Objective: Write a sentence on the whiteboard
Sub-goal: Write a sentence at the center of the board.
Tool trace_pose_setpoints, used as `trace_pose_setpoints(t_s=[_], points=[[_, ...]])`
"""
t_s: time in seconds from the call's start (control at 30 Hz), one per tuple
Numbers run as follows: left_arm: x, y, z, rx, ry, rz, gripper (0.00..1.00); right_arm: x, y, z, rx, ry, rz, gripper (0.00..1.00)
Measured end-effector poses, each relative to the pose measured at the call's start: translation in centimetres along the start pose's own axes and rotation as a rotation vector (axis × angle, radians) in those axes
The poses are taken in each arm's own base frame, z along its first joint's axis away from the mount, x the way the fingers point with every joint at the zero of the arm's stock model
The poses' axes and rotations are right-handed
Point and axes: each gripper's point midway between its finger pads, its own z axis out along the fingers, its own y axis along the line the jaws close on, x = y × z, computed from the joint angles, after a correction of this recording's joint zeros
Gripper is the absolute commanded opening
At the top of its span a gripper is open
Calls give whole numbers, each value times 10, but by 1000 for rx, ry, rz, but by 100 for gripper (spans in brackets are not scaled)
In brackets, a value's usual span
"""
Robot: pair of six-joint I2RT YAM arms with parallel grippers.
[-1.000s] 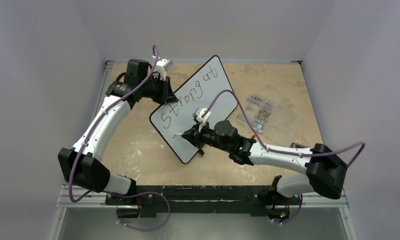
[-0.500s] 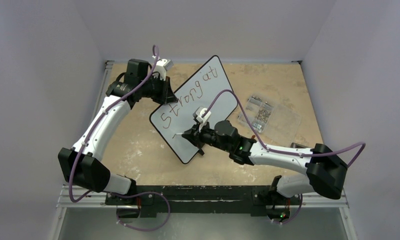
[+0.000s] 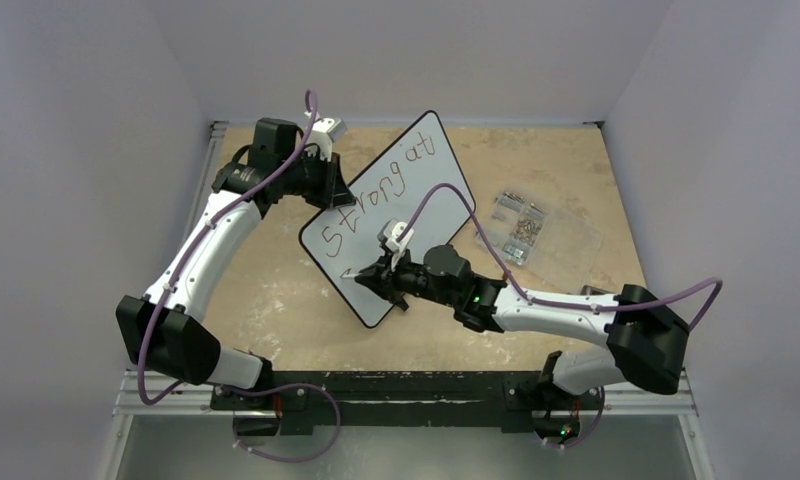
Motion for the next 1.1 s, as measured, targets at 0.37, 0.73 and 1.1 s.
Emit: trace_pose_setpoints(t_s=[0.37,0.73,1.1], points=[[0,0,0,0,0,2,0,7,3,0,-9,8,4,0],[0,0,0,0,-1,2,0,25,-11,-11,77,46,8,0],[0,1,0,-5,-2,-7,0,-3,-39,-16,249,48,-55,0]])
